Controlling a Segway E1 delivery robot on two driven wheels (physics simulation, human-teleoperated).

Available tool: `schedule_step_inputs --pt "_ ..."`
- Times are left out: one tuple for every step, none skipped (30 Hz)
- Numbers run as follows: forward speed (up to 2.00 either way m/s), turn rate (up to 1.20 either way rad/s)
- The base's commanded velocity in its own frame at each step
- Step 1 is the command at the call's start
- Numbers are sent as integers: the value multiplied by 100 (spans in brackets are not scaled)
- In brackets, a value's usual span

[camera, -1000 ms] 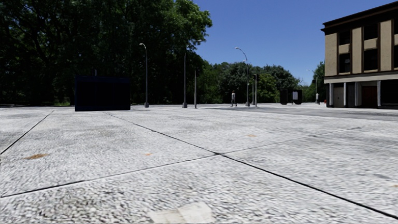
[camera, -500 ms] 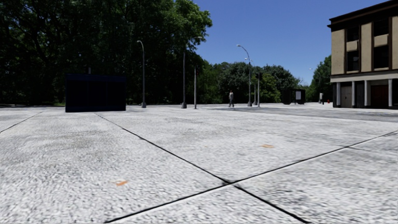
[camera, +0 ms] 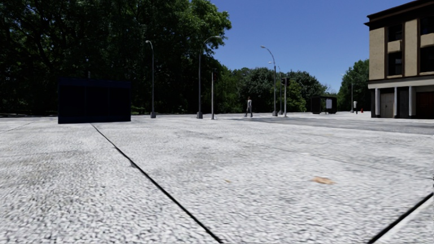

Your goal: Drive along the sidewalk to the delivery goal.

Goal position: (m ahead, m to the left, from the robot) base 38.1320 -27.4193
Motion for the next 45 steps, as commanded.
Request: schedule_step_inputs --pt "200 0" --pt "200 0" --pt "200 0" --pt "200 0" --pt "200 0" --pt "200 0" --pt "200 0" --pt "200 0" --pt "200 0" --pt "200 0" --pt "200 0" --pt "200 0" --pt "200 0" --pt "200 0" --pt "200 0" --pt "200 0" --pt "200 0" --pt "200 0" --pt "200 0" --pt "200 0" --pt "200 0" --pt "200 0" --pt "200 0" --pt "200 0" --pt "200 0" --pt "200 0" --pt "200 0" --pt "200 0" --pt "200 0" --pt "200 0" --pt "200 0" --pt "200 0" --pt "200 0" --pt "200 0" --pt "200 0" --pt "200 0" --pt "200 0" --pt "200 0" --pt "200 0" --pt "200 0" --pt "200 0" --pt "200 0" --pt "200 0" --pt "200 0" --pt "200 0"
